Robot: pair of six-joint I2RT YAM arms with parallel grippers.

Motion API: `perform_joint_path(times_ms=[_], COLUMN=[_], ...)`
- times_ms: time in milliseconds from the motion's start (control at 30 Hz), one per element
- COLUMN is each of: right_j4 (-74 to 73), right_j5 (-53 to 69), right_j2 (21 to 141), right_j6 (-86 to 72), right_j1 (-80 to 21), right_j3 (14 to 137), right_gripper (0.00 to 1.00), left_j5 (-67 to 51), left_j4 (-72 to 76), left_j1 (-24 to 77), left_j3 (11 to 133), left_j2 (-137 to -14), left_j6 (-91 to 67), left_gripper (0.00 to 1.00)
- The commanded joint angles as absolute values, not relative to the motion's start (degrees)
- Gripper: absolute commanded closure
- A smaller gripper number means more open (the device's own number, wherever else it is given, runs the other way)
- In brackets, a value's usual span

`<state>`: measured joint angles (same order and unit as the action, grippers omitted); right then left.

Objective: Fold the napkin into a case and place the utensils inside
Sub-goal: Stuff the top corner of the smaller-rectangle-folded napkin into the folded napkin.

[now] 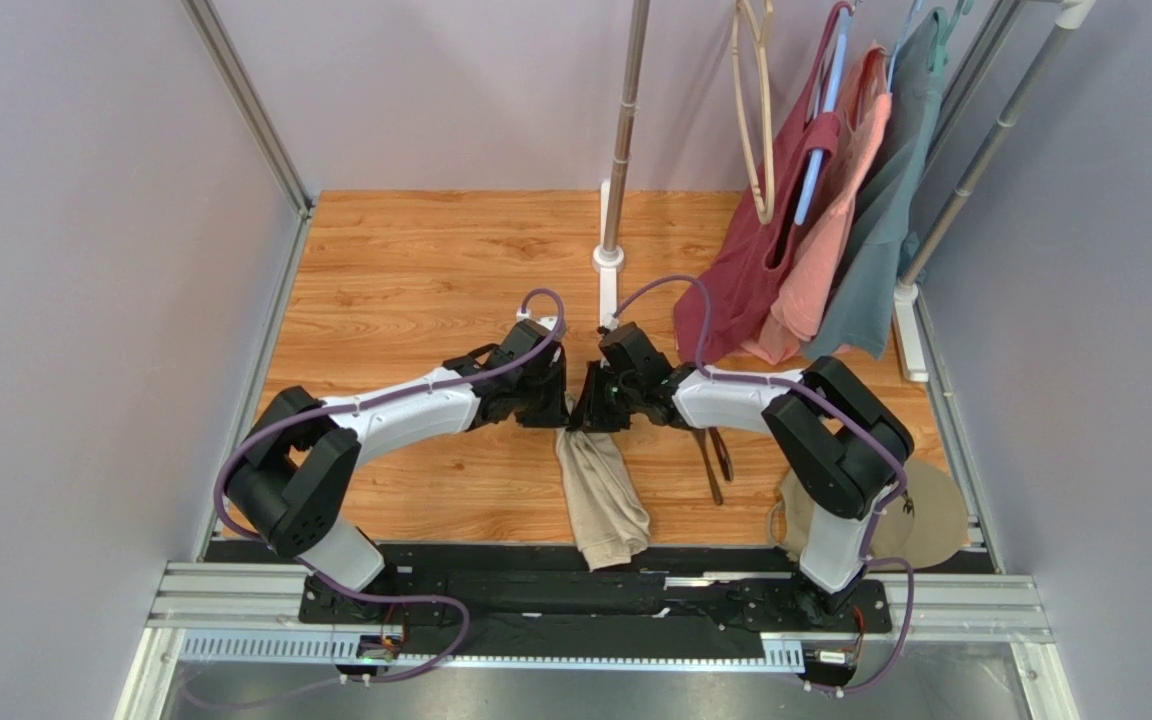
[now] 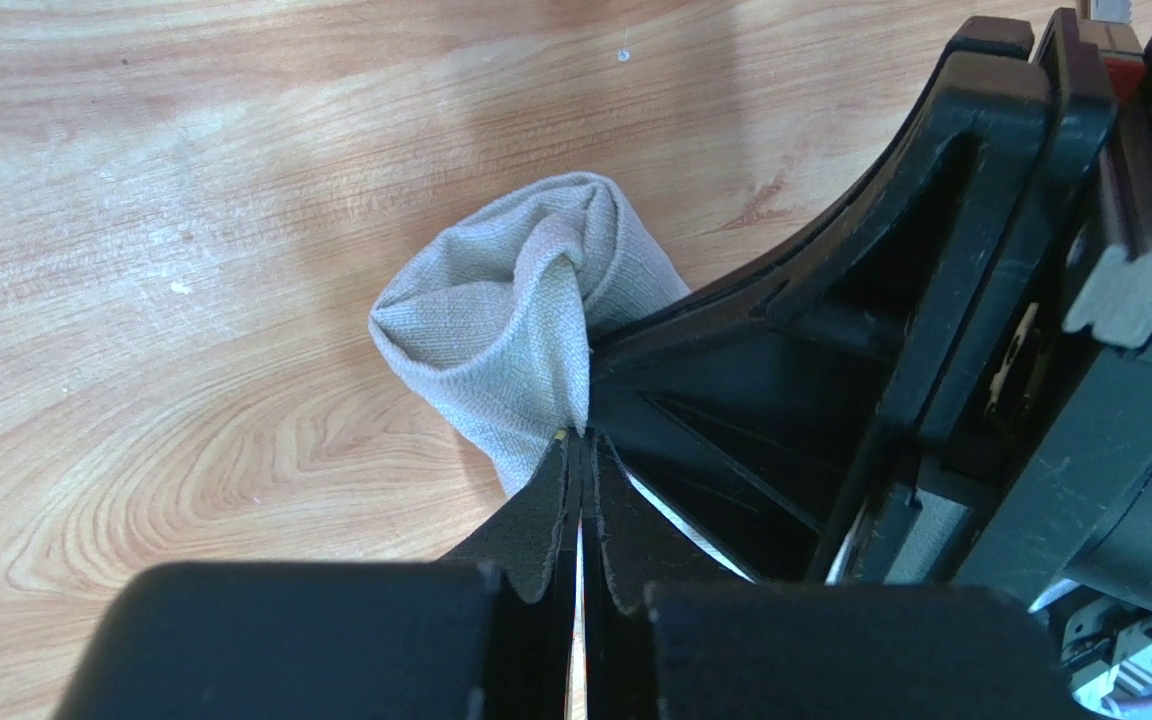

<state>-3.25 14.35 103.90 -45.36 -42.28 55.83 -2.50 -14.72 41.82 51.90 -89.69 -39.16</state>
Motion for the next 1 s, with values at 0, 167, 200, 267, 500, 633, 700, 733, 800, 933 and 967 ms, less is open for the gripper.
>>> perform_joint_path(times_ms=[0, 167, 200, 267, 500, 633, 700, 733, 800, 933, 967], right_j4=[9.2, 24.2, 26.9, 31.9, 47.8, 53.3, 55.1, 54.2, 54.8, 46.3, 45.9], right_j5=[6.3, 0.9, 0.2, -2.3, -3.6, -3.2, -0.8, 0.9, 1.1, 0.5, -2.3], right_j2=[101.3, 99.8, 99.8, 100.1, 103.4, 105.5, 108.7, 109.2, 108.6, 107.0, 106.8], right_j6=[-53.3, -58.5, -59.1, -59.6, -61.5, -58.5, -56.6, -57.6, -57.1, -57.9, -59.6], right_j1=[-43.0, -43.9, -43.9, -44.4, -45.3, -46.0, -46.3, -46.3, -46.3, -46.8, -47.1], right_j3=[51.7, 45.2, 43.3, 42.1, 37.4, 37.0, 38.2, 38.8, 38.5, 40.4, 40.0], right_gripper=[1.0, 1.0, 1.0, 1.0, 1.0, 1.0, 1.0, 1.0, 1.0, 1.0, 1.0], left_j5=[-4.6, -5.5, -5.4, -4.7, -1.3, -0.5, -0.9, -0.7, -0.2, -0.2, -0.3], left_j4=[-13.8, -13.6, -13.6, -14.1, -16.9, -19.1, -18.9, -19.7, -20.7, -22.9, -23.2], left_j1=[42.5, 42.5, 42.5, 42.5, 42.5, 42.5, 42.5, 42.5, 42.4, 42.1, 41.9], left_j3=[52.5, 52.5, 52.5, 52.2, 52.7, 53.7, 54.3, 54.8, 56.7, 58.8, 59.1], left_j2=[-88.9, -90.7, -90.9, -90.9, -91.3, -91.7, -91.8, -92.3, -92.9, -94.3, -94.6], left_j6=[-39.1, -38.8, -38.7, -38.9, -39.7, -39.7, -39.5, -39.3, -38.5, -38.3, -38.9], left_gripper=[1.0, 1.0, 1.0, 1.0, 1.0, 1.0, 1.0, 1.0, 1.0, 1.0, 1.0])
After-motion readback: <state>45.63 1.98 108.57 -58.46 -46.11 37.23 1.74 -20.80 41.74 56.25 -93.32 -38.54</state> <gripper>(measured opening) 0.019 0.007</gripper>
